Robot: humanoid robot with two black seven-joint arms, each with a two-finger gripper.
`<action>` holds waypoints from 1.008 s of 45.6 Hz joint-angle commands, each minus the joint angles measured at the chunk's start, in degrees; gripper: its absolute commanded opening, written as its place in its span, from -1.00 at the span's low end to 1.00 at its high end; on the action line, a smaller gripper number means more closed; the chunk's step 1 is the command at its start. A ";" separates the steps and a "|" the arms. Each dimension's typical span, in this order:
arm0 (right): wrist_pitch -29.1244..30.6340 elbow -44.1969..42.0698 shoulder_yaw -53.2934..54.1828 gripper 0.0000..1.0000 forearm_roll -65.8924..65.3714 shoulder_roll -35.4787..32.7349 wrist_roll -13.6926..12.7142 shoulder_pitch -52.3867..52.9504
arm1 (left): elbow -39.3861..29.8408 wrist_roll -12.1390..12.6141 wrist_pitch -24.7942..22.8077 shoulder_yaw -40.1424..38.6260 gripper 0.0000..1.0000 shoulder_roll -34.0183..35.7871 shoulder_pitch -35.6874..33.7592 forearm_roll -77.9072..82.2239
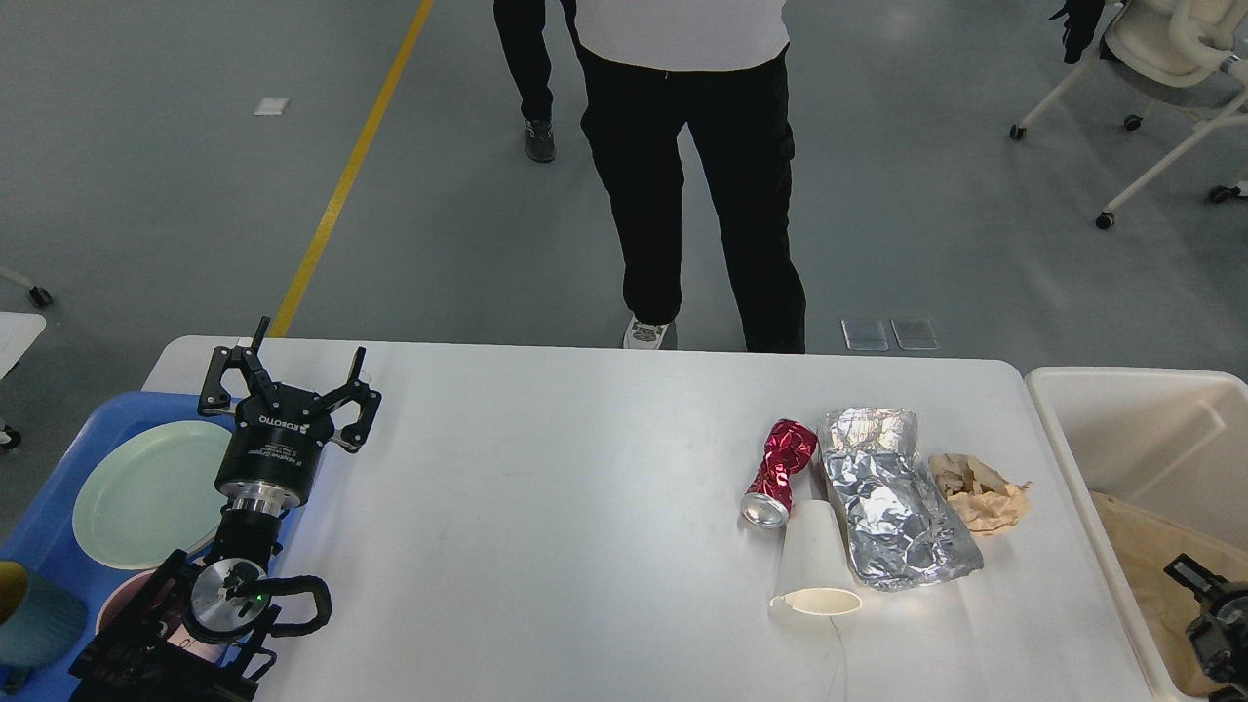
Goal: Tidy desktop
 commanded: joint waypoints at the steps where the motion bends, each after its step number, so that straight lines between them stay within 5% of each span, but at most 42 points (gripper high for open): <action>1: 0.00 0.07 -0.09 1.00 -0.11 -0.17 0.03 0.11 | 0.00 0.00 0.01 -0.02 0.93 0.00 0.00 0.00; 10: 0.53 6.65 -0.35 1.00 -0.46 -3.06 -0.06 5.73 | 0.00 0.00 0.01 0.07 0.93 0.00 0.00 0.00; 23: 8.61 31.51 -1.32 1.00 -15.92 -13.25 -1.03 29.10 | 0.00 0.00 -0.08 -0.02 0.93 0.00 0.00 0.00; 30: 20.11 40.57 -5.88 1.00 -21.55 -16.25 -2.08 43.69 | 0.00 0.00 0.01 -0.02 0.93 0.00 0.00 0.00; 39: 39.71 47.78 -17.04 1.00 -21.64 -10.98 -2.17 61.53 | 0.00 0.00 -0.08 -0.02 0.93 0.00 0.00 0.00; 46: 44.83 61.65 -22.22 1.00 -21.56 -7.47 -2.26 77.16 | 0.00 0.00 -0.08 0.07 0.93 0.00 0.00 0.00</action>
